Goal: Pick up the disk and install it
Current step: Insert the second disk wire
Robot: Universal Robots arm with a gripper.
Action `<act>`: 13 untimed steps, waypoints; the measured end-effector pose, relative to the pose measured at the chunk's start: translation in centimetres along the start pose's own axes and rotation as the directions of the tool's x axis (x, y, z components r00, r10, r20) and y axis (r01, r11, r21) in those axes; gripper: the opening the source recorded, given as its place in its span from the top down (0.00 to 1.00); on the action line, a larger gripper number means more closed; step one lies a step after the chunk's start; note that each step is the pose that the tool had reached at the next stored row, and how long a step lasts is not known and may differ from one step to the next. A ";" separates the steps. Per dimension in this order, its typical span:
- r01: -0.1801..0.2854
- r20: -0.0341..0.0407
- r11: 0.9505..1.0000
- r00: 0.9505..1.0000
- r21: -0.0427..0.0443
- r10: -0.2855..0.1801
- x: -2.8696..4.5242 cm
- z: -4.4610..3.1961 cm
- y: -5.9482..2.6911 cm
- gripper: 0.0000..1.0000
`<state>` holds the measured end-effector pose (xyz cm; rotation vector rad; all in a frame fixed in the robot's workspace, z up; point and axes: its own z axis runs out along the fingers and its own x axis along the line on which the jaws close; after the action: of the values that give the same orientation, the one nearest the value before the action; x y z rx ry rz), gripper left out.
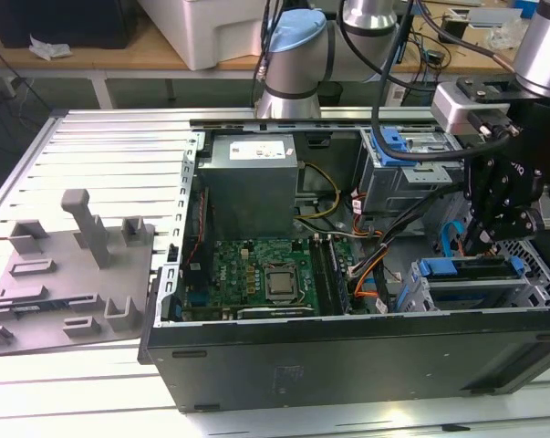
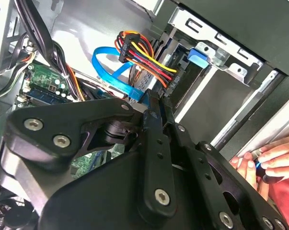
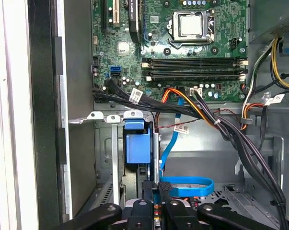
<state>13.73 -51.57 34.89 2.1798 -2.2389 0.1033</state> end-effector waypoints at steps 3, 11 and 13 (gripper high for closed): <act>0.000 0.000 1.000 1.000 0.000 0.000 0.01 0.00 0.00 0.84; 0.000 0.000 1.000 1.000 0.001 0.000 0.09 0.00 -0.09 0.84; 0.000 0.000 1.000 1.000 0.001 0.000 0.13 0.01 -0.16 0.84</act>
<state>13.89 -51.70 34.89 2.1801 -2.2396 0.1047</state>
